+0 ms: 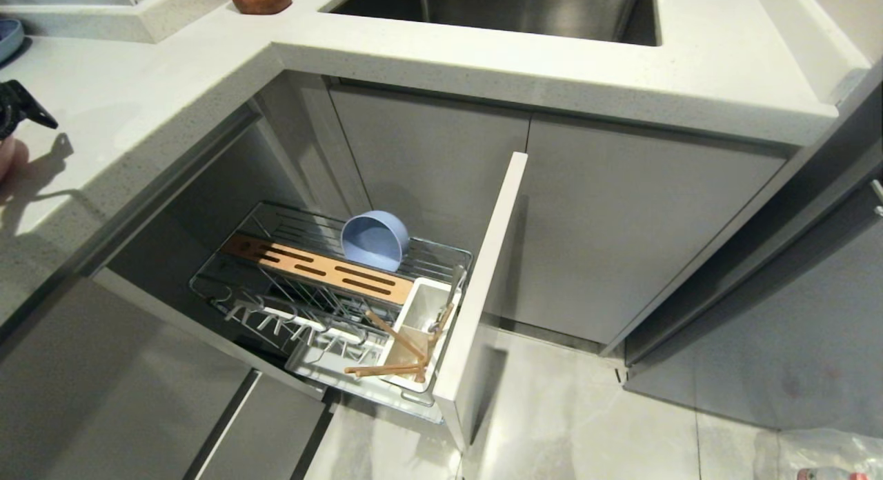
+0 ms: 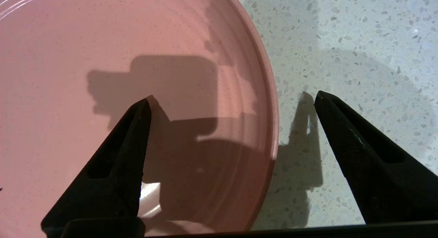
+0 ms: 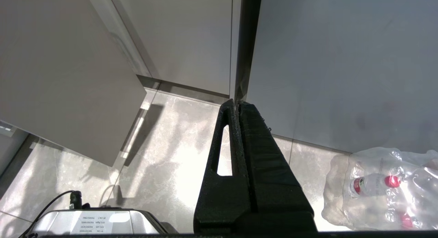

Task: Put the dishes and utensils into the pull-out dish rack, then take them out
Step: Pick up the plate and place it in the cupboard

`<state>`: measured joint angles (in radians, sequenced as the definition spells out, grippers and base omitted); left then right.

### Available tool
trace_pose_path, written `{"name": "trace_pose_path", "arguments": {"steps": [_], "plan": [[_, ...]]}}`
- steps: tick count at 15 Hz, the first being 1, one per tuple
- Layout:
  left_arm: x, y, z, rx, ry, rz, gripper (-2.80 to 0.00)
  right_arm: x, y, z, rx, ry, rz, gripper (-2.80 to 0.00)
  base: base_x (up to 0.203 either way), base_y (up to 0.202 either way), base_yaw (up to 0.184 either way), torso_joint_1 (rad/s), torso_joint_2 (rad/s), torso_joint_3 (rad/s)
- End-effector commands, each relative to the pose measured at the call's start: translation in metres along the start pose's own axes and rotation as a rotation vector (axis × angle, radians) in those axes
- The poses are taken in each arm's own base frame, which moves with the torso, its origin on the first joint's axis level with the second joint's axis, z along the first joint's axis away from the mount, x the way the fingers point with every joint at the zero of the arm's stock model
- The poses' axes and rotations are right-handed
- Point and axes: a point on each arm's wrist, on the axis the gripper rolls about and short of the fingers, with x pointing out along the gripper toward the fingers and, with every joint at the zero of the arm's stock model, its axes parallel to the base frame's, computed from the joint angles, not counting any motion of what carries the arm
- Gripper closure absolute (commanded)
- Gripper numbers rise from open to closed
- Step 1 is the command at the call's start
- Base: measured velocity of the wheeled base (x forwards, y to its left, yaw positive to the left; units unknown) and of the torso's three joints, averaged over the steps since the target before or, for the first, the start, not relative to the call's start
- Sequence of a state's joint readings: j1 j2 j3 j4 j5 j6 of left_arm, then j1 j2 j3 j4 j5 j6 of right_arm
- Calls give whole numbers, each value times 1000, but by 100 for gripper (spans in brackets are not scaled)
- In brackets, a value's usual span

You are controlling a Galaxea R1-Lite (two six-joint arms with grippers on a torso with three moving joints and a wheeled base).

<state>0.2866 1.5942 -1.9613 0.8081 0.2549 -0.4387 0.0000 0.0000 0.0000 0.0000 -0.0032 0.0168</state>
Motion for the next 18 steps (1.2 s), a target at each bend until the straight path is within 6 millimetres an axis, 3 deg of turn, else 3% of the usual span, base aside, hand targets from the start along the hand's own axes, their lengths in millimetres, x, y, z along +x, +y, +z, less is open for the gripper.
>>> {"name": "trace_pose_path", "arguments": {"steps": [1,5,6,7,18], "plan": [[5,-1,-2,2,15,8,-280,0,0,0,0,2,0,0,0,0,0,0,0,0],[5,-1,-2,4,18,9,-280,0,0,0,0,2,0,0,0,0,0,0,0,0],[5,-1,-2,4,17,8,-99,0,0,0,0,2,0,0,0,0,0,0,0,0],[4,-1,-2,5,17,8,0,0,0,0,0,2,0,0,0,0,0,0,0,0],[1,0,-1,4,8,4,0,0,0,0,0,2,0,0,0,0,0,0,0,0]]}}
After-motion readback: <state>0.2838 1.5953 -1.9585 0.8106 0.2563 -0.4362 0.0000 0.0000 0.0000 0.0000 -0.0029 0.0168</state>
